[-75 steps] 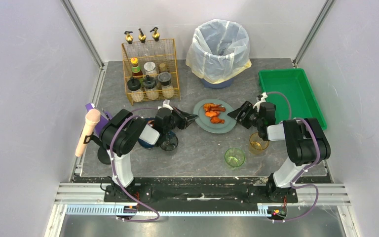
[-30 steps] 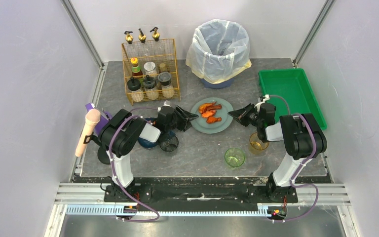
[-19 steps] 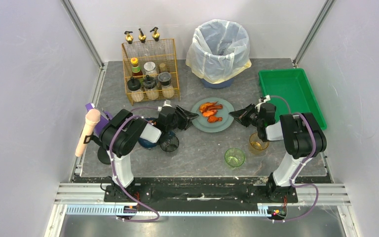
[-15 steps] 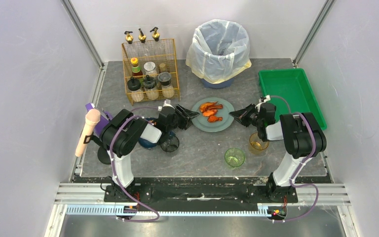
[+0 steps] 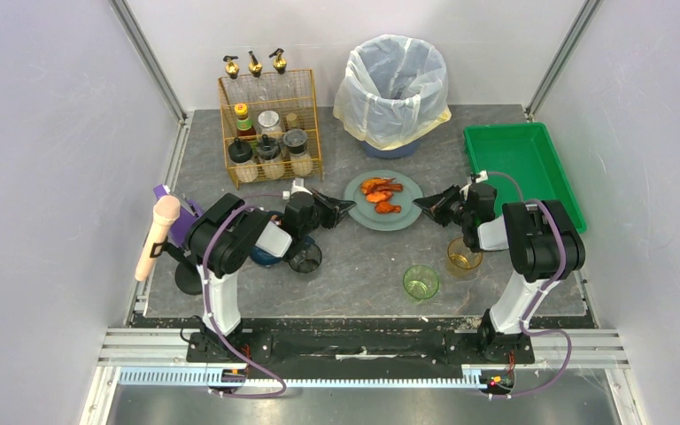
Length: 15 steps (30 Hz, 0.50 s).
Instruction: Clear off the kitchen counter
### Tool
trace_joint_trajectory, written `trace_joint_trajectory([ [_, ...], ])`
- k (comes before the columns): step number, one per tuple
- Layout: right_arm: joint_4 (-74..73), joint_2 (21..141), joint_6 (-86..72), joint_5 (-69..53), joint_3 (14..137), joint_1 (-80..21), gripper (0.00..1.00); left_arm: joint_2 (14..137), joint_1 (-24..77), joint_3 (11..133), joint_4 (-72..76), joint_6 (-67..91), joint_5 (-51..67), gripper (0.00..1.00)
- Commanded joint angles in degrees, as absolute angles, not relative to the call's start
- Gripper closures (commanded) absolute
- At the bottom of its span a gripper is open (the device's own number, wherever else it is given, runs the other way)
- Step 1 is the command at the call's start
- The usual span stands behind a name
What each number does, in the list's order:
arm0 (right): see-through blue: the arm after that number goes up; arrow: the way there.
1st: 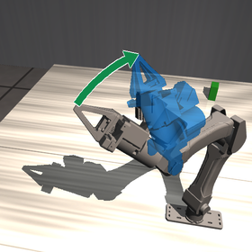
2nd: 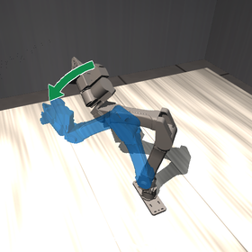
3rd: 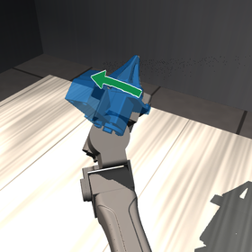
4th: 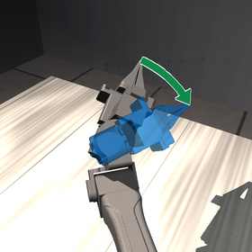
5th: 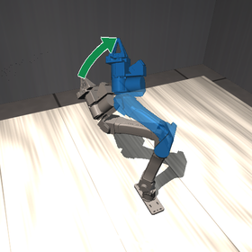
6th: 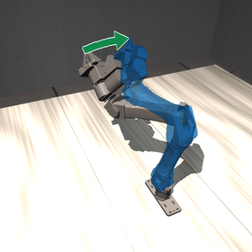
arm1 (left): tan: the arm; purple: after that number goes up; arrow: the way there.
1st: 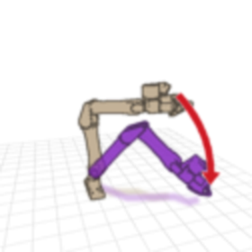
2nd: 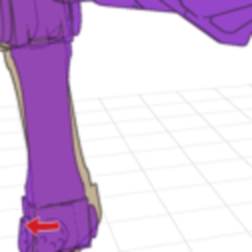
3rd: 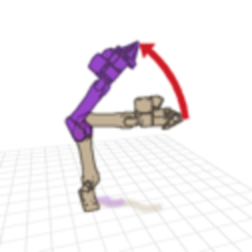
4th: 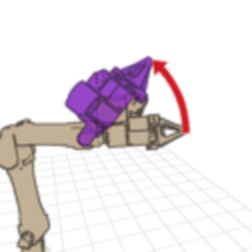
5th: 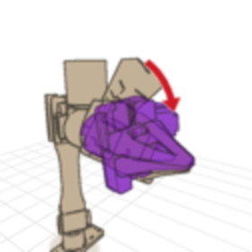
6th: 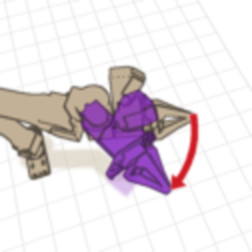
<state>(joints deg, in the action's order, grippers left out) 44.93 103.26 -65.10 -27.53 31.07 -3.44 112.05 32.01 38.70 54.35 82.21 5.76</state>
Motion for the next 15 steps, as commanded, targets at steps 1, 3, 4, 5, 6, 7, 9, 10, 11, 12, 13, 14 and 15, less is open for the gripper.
trace_joint_trajectory([
  [1,44.72,104.19,-62.44,-34.54,30.46,-6.32,0.92,109.51,35.31,42.54,71.32,86.17,12.12,0.98],
  [3,45.21,103.76,-62.86,-34.54,30.33,-6.36,0.81,109.79,35.32,42.39,73.10,87.08,12.15,0.98],
  [4,45.33,103.56,-62.93,-34.54,30.26,-6.37,0.77,110.22,35.31,42.29,74.86,87.98,12.13,0.98],
  [5,45.35,103.39,-63.00,-34.54,30.24,-6.35,0.75,110.59,35.32,42.21,76.66,88.88,12.06,0.98],
  [6,45.35,103.26,-62.98,-34.61,30.15,-6.32,0.72,111.20,35.33,42.11,79.12,90.04,11.98,0.98],
  [7,45.48,103.11,-62.93,-34.47,30.08,-6.29,0.69,111.66,35.29,42.14,81.16,91.19,11.88,0.98],
  [9,45.53,102.96,-63.08,-34.45,29.98,-6.33,0.64,112.14,35.38,42.10,83.29,92.07,11.71,0.98],
  [10,45.53,103.04,-63.19,-34.45,29.97,-6.36,0.61,111.91,35.33,42.10,83.41,92.03,11.74,0.98],
  [11,45.57,103.01,-63.16,-34.52,29.99,-6.30,0.60,111.64,35.33,42.12,83.41,91.94,11.63,0.98],
  [12,45.81,103.05,-63.26,-34.58,29.99,-6.31,0.59,111.31,35.33,42.01,83.41,91.77,11.56,0.98],
  [13,46.23,103.02,-63.49,-34.78,29.85,-6.37,0.59,111.06,35.33,42.06,83.41,91.68,11.54,0.98],
  [14,46.76,102.98,-63.78,-34.88,29.67,-6.34,0.60,110.77,35.41,42.06,83.41,91.72,11.43,0.98],
  [15,47.25,102.88,-64.06,-34.97,29.53,-6.31,0.60,110.60,35.34,42.01,83.41,91.76,11.35,0.98],
])
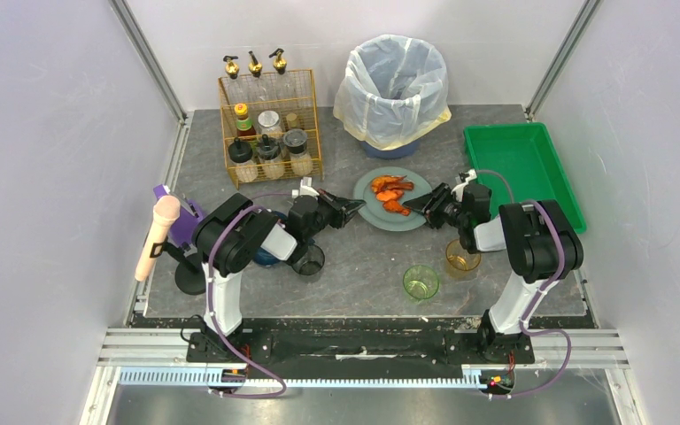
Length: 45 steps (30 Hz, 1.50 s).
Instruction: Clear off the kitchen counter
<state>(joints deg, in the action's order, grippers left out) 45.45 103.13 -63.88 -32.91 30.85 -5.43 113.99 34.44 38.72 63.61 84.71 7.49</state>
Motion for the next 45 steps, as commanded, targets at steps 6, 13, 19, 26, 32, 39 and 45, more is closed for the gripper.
trace_joint_trajectory([
  [6,51.92,101.71,-66.86,-36.27,27.84,-5.55,0.65,110.39,35.09,40.66,83.36,91.85,10.21,0.98],
  [13,54.68,98.66,-68.23,-37.68,25.68,-2.52,0.79,108.20,34.46,39.00,80.49,89.51,9.52,0.98],
  [19,58.08,95.47,-72.21,-39.57,25.31,-1.72,0.99,103.04,34.50,39.12,72.26,83.60,10.03,0.73],
  [26,60.99,90.83,-78.34,-41.70,25.61,-1.10,1.00,95.86,33.92,40.24,59.94,76.23,11.24,0.30],
  [32,47.41,81.56,-73.55,-40.85,29.15,-0.44,1.00,85.41,32.78,43.17,40.24,67.12,11.51,0.17],
  [39,36.76,73.94,-74.43,-40.33,32.02,2.78,1.00,71.03,31.04,58.67,-5.76,46.29,6.31,0.12],
  [45,28.93,67.58,-77.01,-37.19,35.76,4.76,1.00,61.15,28.44,69.88,-30.51,31.49,-2.33,0.02],
])
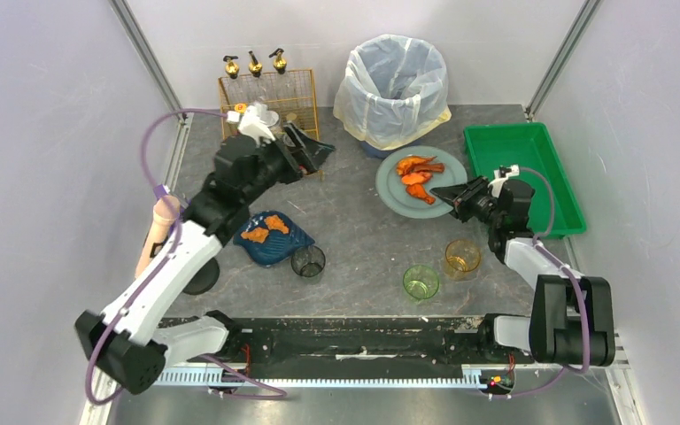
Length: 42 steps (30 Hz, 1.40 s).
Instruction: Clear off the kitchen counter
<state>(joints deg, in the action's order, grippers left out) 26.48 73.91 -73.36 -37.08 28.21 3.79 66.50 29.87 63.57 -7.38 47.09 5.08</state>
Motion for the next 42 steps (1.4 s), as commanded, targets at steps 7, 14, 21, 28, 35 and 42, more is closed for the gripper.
trace_joint_trajectory([
  [7,21.73,64.44,-77.75,-34.24,44.35,6.11,1.00,55.65,27.51,71.20,-39.80,20.11,-7.60,0.00],
  [14,15.20,67.00,-77.12,-30.27,56.24,6.33,1.00,52.68,26.91,64.01,-38.43,17.10,-10.93,0.00],
  [21,12.77,76.01,-77.95,-27.81,71.39,6.38,1.00,48.29,26.52,57.31,-34.77,16.24,-11.51,0.00],
  [28,11.16,87.71,-78.98,-24.26,85.38,6.33,1.00,47.61,25.96,54.81,-34.15,16.15,-12.62,0.00],
  [35,10.70,97.94,-79.80,-20.26,97.89,5.50,1.00,49.13,25.34,54.18,-33.75,16.30,-13.12,0.00],
  [42,11.42,109.19,-75.51,-18.61,110.29,2.73,1.00,51.13,24.51,53.79,-33.58,16.41,-13.16,0.00],
])
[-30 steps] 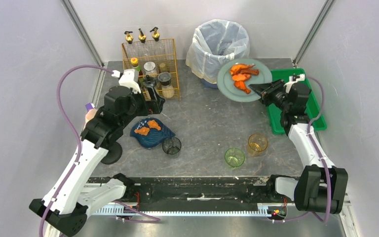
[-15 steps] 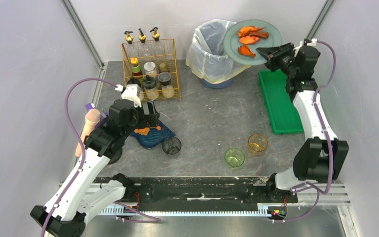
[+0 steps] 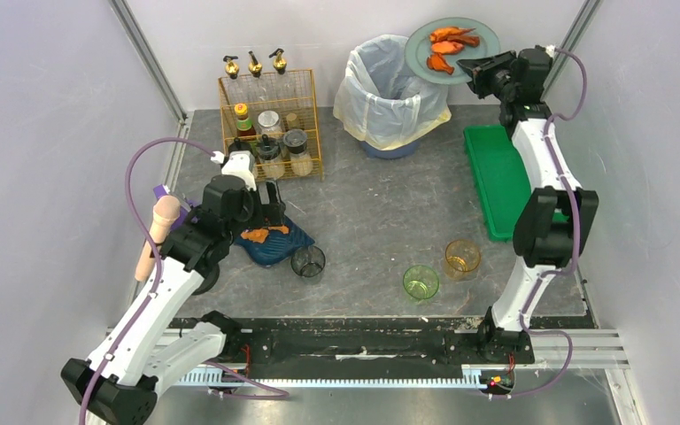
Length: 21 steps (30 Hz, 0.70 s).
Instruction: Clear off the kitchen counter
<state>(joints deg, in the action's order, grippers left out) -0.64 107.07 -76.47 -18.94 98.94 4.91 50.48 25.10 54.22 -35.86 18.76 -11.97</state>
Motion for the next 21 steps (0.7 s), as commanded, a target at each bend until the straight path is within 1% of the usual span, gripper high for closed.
trace_joint_trajectory([
  [1,11.45,110.90,-74.02,-18.53,112.02,2.04,1.00,51.34,24.36,53.79,-33.57,16.38,-13.16,0.00],
  [5,11.56,114.57,-65.89,-16.75,116.76,0.24,1.00,51.92,24.03,53.61,-33.47,16.37,-13.18,0.00],
  [6,11.52,114.60,-63.60,-15.62,116.81,-1.69,1.00,51.90,24.00,53.53,-33.48,16.44,-13.18,0.00],
  [13,11.64,113.51,-49.77,-7.28,115.12,-4.69,1.00,51.86,23.82,53.17,-33.32,16.51,-13.28,0.01],
  [21,13.39,113.63,-35.47,-3.26,115.76,-7.61,1.00,51.28,23.73,52.87,-33.22,16.35,-13.72,0.01],
])
